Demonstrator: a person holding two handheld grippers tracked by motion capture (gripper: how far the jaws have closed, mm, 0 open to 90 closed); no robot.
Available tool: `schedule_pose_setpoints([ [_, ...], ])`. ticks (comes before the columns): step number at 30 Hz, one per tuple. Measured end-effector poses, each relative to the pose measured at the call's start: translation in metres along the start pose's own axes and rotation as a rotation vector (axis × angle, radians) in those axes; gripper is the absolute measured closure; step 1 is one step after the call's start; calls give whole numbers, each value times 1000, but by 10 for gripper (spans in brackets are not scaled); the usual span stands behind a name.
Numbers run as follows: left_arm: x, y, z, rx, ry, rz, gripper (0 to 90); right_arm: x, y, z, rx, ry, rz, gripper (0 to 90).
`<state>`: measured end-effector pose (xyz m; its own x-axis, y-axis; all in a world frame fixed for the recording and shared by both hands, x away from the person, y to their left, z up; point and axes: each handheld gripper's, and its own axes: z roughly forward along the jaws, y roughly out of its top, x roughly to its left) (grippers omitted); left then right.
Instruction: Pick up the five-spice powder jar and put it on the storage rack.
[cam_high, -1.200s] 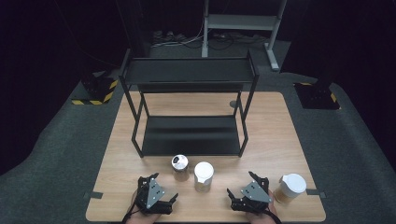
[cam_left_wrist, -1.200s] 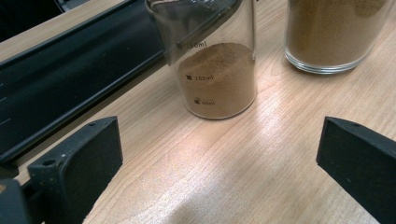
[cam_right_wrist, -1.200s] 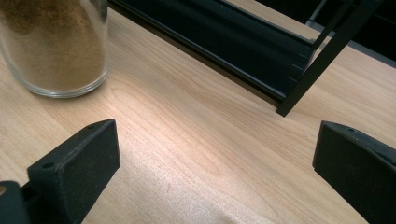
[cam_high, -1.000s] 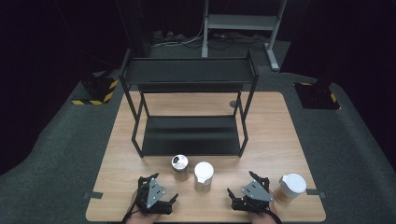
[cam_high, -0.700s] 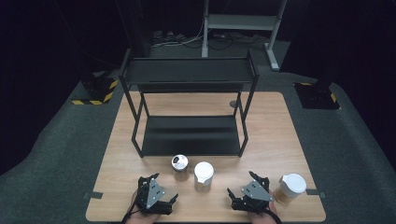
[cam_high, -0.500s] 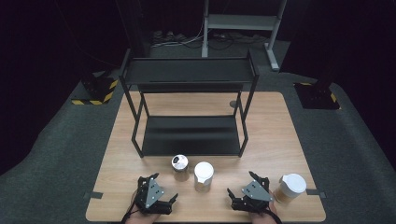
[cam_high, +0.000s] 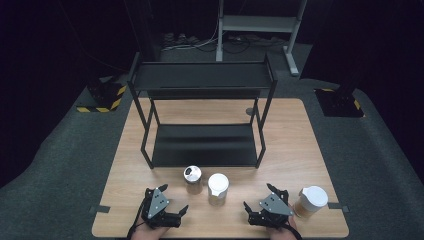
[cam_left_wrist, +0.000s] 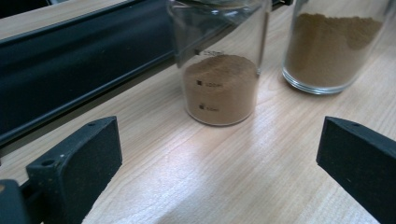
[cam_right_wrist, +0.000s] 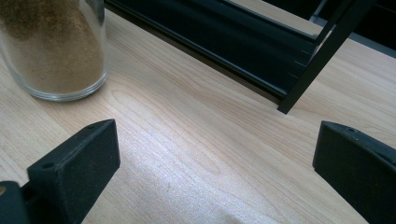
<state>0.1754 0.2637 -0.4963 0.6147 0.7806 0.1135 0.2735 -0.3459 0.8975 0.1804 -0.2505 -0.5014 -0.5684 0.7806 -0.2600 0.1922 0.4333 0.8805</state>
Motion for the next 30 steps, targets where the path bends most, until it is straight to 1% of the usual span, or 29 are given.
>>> schedule_pose_setpoints([
  [1,0,0,-1,-3,3,2,4,0,0,0,0,0,0,1],
  [3,2,1,-5,-18,2,-10,4,0,0,0,-1,1,4,1],
  [7,2,4,-10,-31,3,-10,4,-1,0,0,-2,2,8,1],
  [8,2,5,-12,-43,5,-12,4,-1,0,0,-2,1,8,1],
  [11,2,6,-15,-55,2,-24,4,-1,0,0,-2,4,4,1],
  [12,2,7,-16,-61,1,-21,4,-1,0,0,-2,4,4,1],
  [17,3,12,-13,-53,-11,-10,4,1,0,0,1,2,-6,1],
  [21,3,17,-12,-52,-11,7,4,-1,-1,0,-3,4,-1,1],
  [25,4,20,-13,-62,-4,-2,4,-1,-1,0,-4,3,0,1],
  [30,6,25,-15,-74,-5,3,4,-1,-1,0,-4,3,-1,1],
])
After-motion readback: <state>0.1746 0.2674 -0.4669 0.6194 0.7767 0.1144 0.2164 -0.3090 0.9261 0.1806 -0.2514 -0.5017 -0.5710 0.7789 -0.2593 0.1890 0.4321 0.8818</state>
